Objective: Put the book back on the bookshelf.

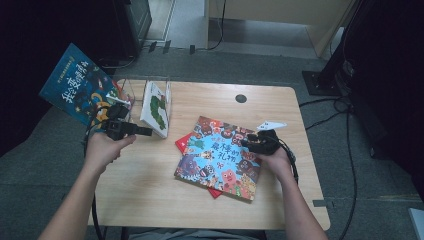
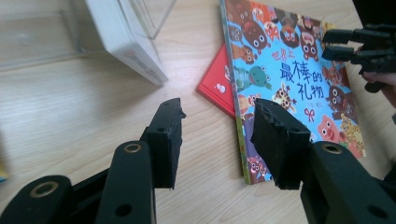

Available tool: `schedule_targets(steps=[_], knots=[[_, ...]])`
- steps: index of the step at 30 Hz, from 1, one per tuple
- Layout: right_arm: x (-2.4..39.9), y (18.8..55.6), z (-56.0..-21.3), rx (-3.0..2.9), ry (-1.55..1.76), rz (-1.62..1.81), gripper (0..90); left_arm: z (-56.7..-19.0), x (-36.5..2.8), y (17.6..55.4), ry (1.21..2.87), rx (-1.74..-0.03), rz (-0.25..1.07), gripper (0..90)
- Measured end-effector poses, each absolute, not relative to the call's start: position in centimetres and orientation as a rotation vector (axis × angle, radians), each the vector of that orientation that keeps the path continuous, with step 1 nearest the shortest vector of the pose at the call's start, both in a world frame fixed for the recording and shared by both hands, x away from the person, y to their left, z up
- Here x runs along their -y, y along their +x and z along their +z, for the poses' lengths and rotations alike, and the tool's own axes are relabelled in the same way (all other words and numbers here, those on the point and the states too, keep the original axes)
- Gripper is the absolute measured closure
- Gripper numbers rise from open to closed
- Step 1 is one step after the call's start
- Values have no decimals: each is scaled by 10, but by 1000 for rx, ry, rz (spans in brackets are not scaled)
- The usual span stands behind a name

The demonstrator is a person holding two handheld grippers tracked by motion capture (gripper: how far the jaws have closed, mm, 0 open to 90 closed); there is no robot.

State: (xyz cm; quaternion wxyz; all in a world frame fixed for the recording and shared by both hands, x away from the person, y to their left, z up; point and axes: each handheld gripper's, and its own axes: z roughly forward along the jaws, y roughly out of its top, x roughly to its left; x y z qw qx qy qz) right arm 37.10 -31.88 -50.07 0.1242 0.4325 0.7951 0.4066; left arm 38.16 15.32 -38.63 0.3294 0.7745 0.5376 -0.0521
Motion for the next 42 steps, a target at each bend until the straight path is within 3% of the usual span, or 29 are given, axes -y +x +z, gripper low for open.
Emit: schedule_targets(steps=[15, 30, 36, 38, 42], knots=[[335, 350, -502, -2277, 1293, 1171, 537, -424, -102, 378, 2120, -1293, -189, 523], [362, 323, -506, -2208, 1353, 1134, 559, -461, -78, 378, 2188, -1262, -227, 512], [370, 316, -506, -2177, 1376, 1131, 625, -465, -76, 374, 2188, -1239, -195, 517], [373, 314, -506, -2157, 1421, 1123, 699, -467, -76, 369, 2189, -1226, -171, 522], [376, 312, -510, -2172, 1475, 1090, 763, -473, -75, 362, 2194, -1210, -164, 543]])
